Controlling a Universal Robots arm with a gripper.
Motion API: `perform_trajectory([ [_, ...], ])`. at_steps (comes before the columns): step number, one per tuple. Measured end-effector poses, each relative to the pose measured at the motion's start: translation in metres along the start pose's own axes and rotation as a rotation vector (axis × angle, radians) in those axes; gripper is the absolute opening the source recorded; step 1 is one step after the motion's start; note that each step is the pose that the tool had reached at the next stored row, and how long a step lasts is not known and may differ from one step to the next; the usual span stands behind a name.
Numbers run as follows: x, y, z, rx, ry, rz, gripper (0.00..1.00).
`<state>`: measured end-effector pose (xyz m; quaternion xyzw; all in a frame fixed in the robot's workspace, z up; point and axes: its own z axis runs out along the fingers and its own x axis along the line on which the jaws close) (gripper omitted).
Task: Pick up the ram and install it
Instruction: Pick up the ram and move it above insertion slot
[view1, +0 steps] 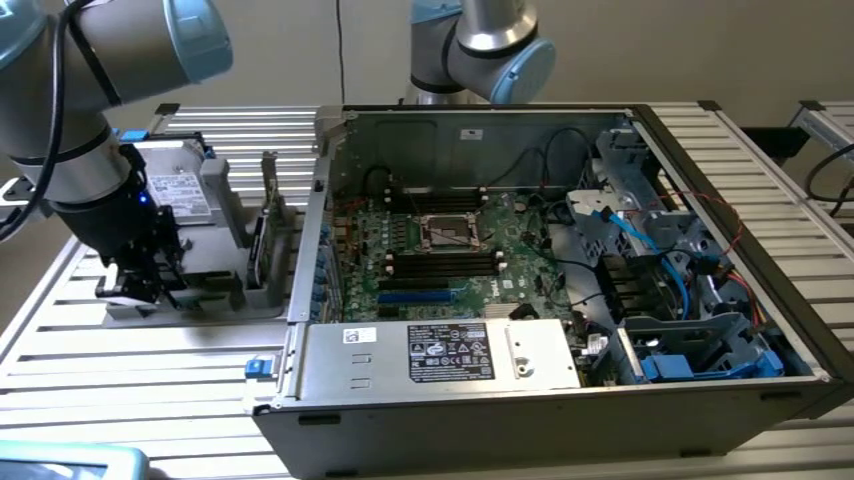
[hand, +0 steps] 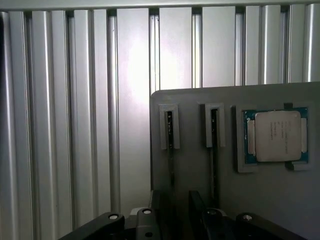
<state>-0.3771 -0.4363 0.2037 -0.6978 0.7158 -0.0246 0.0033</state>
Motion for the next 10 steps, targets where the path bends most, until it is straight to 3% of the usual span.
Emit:
perform_trajectory([
  [7, -0.0004, -0.0001, 0.0002, 0.0003, 0.0029, 0.000, 0.36],
  [10, -0.0009, 0.0000, 0.0002, 0.0001, 0.0033, 0.001, 0.22],
])
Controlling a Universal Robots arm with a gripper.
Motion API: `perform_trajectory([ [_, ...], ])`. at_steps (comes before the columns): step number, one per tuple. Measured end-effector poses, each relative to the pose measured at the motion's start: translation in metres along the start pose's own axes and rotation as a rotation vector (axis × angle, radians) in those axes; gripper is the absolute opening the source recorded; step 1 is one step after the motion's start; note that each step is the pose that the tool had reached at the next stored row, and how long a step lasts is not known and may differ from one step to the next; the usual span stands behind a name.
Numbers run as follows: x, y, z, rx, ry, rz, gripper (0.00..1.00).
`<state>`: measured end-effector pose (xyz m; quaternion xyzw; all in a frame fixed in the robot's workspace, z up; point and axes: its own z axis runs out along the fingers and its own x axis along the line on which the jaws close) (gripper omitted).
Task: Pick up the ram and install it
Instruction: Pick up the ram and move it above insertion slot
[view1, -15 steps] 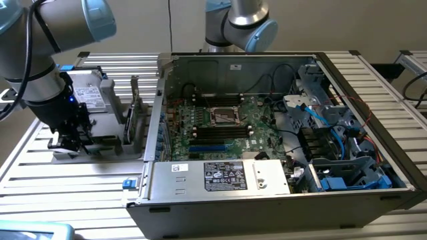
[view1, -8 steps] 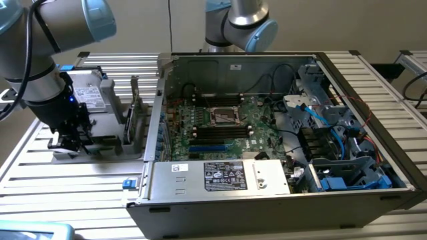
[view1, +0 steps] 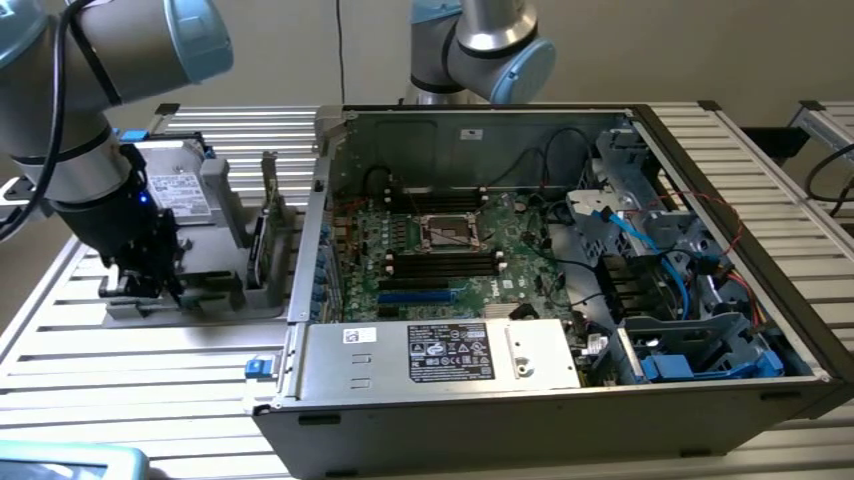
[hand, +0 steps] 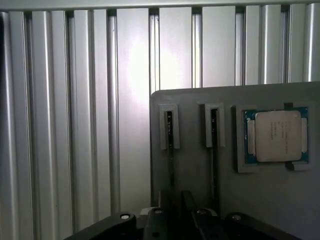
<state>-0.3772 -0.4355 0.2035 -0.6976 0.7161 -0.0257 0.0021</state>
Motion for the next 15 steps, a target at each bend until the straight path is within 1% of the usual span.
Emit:
perform_trajectory([
  [1, 0.000, 0.0000, 0.0000, -0.0002, 0.0002, 0.000, 0.22],
  [2, 0.000, 0.0000, 0.0001, -0.0005, 0.0004, 0.000, 0.15],
  [4, 0.000, 0.0000, 0.0002, -0.0003, 0.0001, 0.000, 0.15],
  [5, 0.000, 0.0001, 0.0003, 0.0000, -0.0003, 0.000, 0.12],
  [9, 0.000, 0.0007, 0.0000, 0.0020, -0.0018, 0.000, 0.12],
  [11, 0.000, 0.0015, -0.0035, 0.0034, -0.0018, 0.000, 0.12],
  [15, 0.001, 0.0026, -0.0137, 0.0037, -0.0011, 0.002, 0.12],
])
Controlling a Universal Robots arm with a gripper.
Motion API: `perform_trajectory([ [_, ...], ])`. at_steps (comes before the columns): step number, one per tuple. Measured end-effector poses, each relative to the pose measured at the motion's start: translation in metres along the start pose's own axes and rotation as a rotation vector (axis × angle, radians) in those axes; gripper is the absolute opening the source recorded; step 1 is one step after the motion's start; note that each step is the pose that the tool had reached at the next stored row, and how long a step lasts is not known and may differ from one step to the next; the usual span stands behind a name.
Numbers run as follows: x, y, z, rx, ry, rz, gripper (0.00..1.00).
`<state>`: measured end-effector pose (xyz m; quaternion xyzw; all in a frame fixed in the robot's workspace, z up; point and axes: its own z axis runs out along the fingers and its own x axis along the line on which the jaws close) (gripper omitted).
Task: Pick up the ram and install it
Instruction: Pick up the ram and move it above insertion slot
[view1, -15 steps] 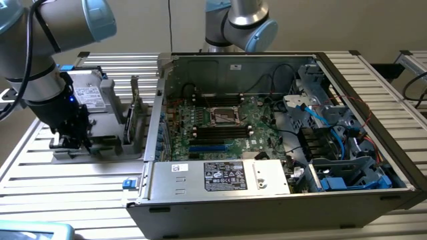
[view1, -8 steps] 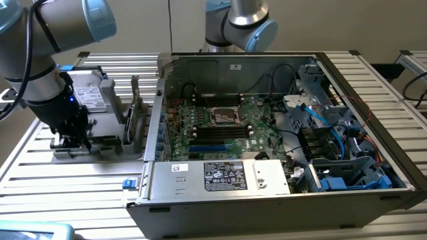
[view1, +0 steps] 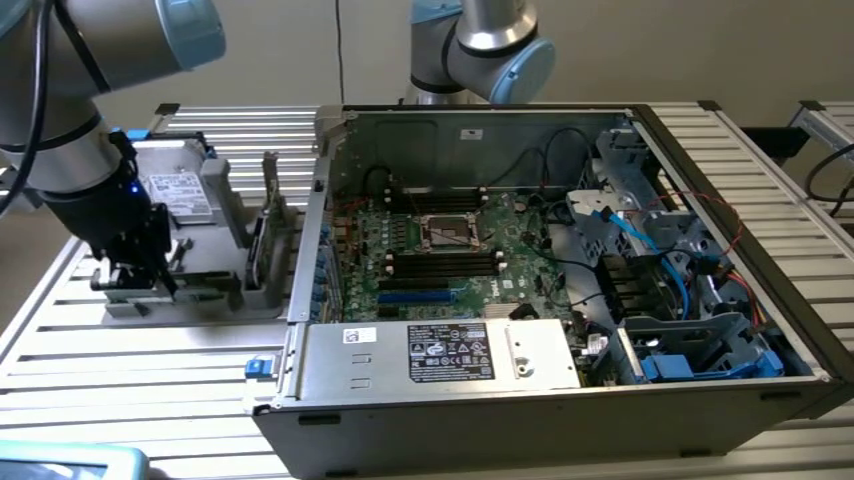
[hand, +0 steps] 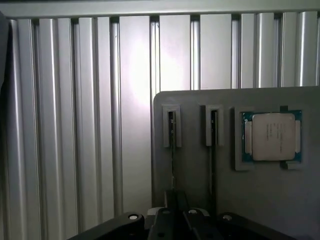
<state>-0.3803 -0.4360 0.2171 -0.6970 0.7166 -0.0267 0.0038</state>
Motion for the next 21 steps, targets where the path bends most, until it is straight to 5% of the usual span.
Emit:
perform_trajectory([
  [21, 0.004, 0.0097, -0.0563, -0.0001, 0.0071, 0.011, 0.12],
])
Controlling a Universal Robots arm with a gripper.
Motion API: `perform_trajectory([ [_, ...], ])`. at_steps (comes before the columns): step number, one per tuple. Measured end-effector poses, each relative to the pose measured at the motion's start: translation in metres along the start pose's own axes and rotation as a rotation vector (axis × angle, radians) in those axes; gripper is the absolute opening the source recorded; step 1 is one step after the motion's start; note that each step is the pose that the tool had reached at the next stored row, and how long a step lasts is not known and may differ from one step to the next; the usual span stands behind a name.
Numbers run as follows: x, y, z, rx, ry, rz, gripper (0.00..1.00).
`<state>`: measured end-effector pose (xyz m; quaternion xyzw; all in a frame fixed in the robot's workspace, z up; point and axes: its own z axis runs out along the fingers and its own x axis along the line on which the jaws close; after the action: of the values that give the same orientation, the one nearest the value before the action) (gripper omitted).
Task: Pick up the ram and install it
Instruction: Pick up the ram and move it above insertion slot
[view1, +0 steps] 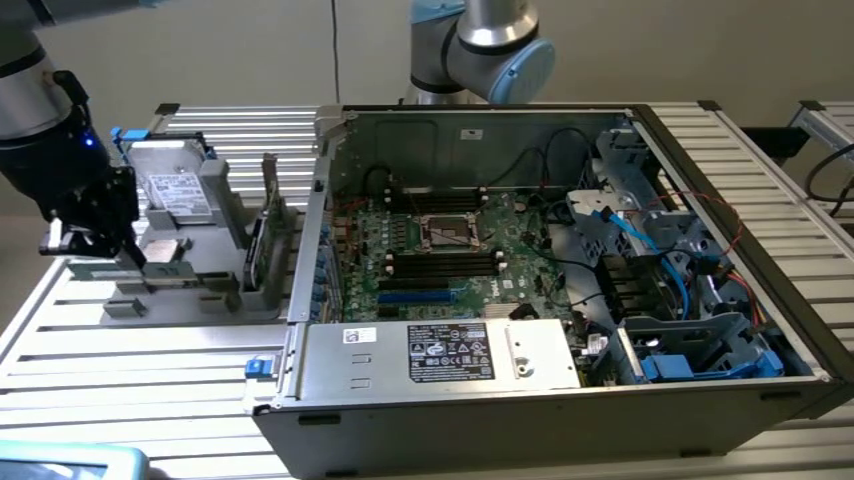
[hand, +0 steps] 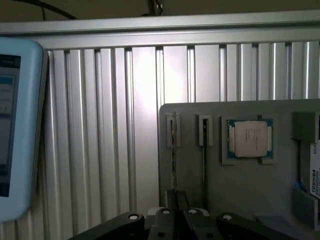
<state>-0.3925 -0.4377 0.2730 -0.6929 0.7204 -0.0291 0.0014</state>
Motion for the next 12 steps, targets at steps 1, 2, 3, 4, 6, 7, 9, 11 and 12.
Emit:
perform_trajectory([
  [1, 0.000, 0.0004, -0.0030, 0.0000, 0.0005, 0.000, 0.12],
  [2, 0.000, 0.0008, -0.0060, 0.0001, 0.0010, 0.000, 0.12],
  [3, 0.000, 0.0011, -0.0093, 0.0001, 0.0014, 0.000, 0.12],
  [4, 0.001, 0.0013, -0.0123, 0.0001, 0.0020, 0.000, 0.12],
  [6, 0.001, 0.0013, -0.0176, 0.0001, 0.0043, 0.001, 0.12],
  [7, 0.001, 0.0012, -0.0202, 0.0001, 0.0058, 0.002, 0.12],
  [9, 0.001, 0.0010, -0.0252, 0.0003, 0.0084, 0.003, 0.12],
  [11, 0.001, 0.0008, -0.0314, 0.0002, 0.0100, 0.005, 0.12],
  [12, 0.001, 0.0008, -0.0349, 0.0002, 0.0105, 0.005, 0.12],
])
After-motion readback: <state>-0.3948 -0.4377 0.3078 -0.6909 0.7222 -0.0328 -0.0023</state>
